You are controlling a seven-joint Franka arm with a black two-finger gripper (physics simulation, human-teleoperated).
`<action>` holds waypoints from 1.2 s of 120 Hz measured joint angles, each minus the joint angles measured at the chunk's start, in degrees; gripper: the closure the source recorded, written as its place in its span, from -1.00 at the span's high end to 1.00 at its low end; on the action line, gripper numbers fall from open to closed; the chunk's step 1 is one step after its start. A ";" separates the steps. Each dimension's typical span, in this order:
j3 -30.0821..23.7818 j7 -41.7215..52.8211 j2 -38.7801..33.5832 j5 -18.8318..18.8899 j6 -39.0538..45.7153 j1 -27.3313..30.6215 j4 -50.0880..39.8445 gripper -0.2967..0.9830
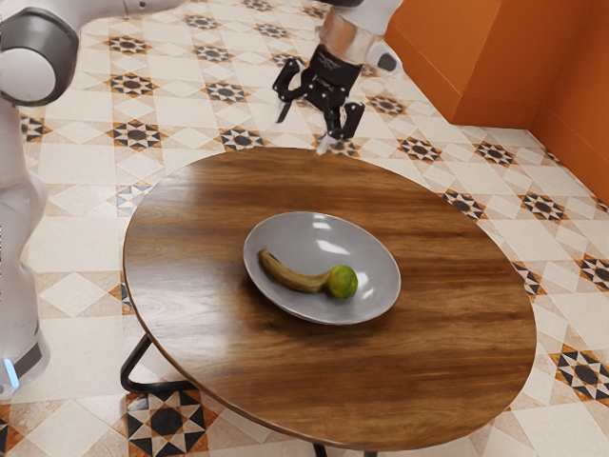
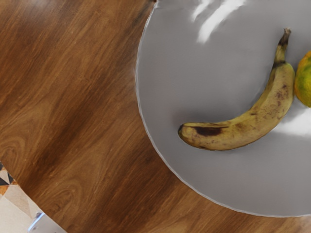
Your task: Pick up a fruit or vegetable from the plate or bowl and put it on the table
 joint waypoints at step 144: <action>-1.26 -0.86 -13.41 9.22 38.15 -6.69 -39.70 0.54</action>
